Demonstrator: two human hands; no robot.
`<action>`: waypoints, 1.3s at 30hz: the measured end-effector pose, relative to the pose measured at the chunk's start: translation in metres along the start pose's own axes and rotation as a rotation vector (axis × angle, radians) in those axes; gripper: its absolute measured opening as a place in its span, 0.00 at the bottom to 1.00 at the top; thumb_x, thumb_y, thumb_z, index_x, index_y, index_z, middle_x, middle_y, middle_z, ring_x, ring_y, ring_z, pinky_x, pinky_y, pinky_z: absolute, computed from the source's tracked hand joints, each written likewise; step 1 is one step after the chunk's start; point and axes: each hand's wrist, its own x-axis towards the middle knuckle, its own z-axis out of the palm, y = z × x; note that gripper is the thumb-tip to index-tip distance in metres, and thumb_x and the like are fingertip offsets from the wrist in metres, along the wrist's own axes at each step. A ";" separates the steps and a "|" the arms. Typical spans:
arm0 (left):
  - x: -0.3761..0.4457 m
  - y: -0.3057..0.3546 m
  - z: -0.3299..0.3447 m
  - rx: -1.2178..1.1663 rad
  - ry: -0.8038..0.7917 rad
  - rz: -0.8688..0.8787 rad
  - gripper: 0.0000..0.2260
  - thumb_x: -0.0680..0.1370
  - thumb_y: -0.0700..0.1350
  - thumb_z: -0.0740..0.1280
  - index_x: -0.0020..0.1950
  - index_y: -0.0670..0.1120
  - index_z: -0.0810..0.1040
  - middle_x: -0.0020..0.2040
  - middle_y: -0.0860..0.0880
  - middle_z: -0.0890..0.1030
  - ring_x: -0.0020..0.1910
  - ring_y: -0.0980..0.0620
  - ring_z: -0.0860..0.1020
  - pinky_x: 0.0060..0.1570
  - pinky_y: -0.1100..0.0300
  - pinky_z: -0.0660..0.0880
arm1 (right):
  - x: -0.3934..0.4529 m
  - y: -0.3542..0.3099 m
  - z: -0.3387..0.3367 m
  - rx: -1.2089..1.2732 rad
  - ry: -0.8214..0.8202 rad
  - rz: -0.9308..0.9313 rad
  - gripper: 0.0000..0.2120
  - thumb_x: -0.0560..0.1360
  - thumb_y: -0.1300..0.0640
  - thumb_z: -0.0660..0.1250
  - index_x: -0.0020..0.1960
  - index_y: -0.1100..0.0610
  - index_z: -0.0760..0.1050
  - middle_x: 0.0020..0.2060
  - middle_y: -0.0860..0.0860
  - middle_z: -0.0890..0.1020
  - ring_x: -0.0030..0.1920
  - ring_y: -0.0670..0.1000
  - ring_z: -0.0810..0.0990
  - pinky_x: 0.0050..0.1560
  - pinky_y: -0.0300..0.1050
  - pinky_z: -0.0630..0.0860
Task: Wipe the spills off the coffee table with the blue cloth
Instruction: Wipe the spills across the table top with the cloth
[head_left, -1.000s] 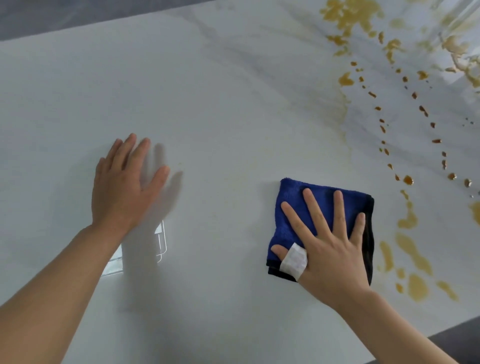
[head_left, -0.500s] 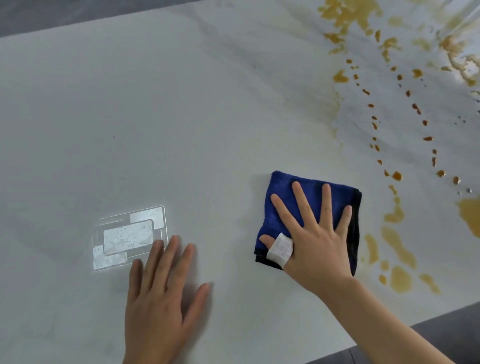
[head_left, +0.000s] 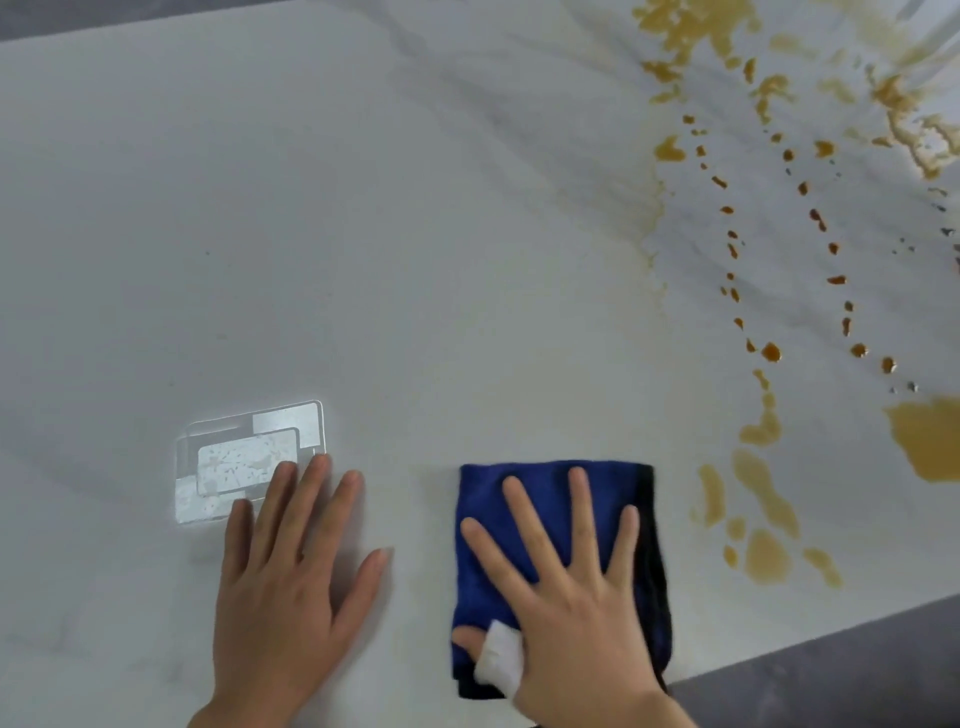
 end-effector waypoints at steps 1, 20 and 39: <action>0.000 0.000 0.000 0.004 -0.005 -0.003 0.31 0.78 0.63 0.45 0.69 0.44 0.70 0.71 0.43 0.67 0.72 0.46 0.60 0.69 0.44 0.53 | 0.008 -0.002 -0.002 -0.002 0.010 -0.027 0.35 0.68 0.29 0.55 0.71 0.42 0.63 0.73 0.52 0.64 0.71 0.70 0.57 0.59 0.79 0.55; -0.002 0.002 -0.003 0.032 -0.005 -0.048 0.34 0.77 0.66 0.43 0.70 0.45 0.70 0.72 0.45 0.67 0.72 0.45 0.61 0.70 0.42 0.56 | -0.037 0.004 0.011 -0.006 0.040 0.000 0.36 0.66 0.27 0.54 0.70 0.42 0.63 0.72 0.52 0.66 0.70 0.69 0.58 0.59 0.76 0.57; -0.002 0.001 0.000 0.005 -0.006 -0.034 0.35 0.77 0.66 0.42 0.69 0.46 0.71 0.72 0.45 0.68 0.72 0.46 0.60 0.69 0.43 0.55 | -0.039 0.019 0.009 -0.037 0.021 0.135 0.35 0.69 0.28 0.51 0.72 0.43 0.60 0.73 0.53 0.64 0.71 0.69 0.57 0.61 0.77 0.55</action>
